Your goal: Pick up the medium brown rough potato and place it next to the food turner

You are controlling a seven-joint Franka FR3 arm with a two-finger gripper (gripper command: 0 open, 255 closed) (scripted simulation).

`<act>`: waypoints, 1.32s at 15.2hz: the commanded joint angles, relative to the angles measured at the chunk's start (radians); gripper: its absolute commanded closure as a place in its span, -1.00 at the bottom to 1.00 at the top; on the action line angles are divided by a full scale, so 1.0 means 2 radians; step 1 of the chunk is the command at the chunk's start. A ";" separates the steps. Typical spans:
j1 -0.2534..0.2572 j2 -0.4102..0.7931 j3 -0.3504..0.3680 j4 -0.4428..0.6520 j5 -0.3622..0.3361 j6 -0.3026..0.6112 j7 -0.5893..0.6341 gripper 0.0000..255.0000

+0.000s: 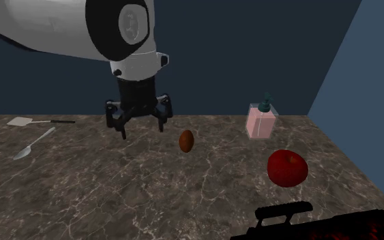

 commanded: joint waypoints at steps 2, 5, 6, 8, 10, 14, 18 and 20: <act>-0.001 0.062 -0.019 0.038 0.020 0.015 -0.044 -1.00; -0.007 0.124 -0.032 0.080 0.047 0.024 -0.086 -1.00; -0.011 0.145 -0.035 0.095 0.056 0.026 -0.100 -1.00; -0.020 0.188 -0.038 0.129 0.076 0.027 -0.127 -1.00; -0.031 0.231 -0.038 0.165 0.094 0.025 -0.151 -1.00; -0.060 0.318 -0.031 0.250 0.127 0.014 -0.191 -1.00; -0.076 0.367 -0.023 0.290 0.143 0.015 -0.208 -1.00; -0.076 0.371 -0.022 0.283 0.145 0.026 -0.210 -1.00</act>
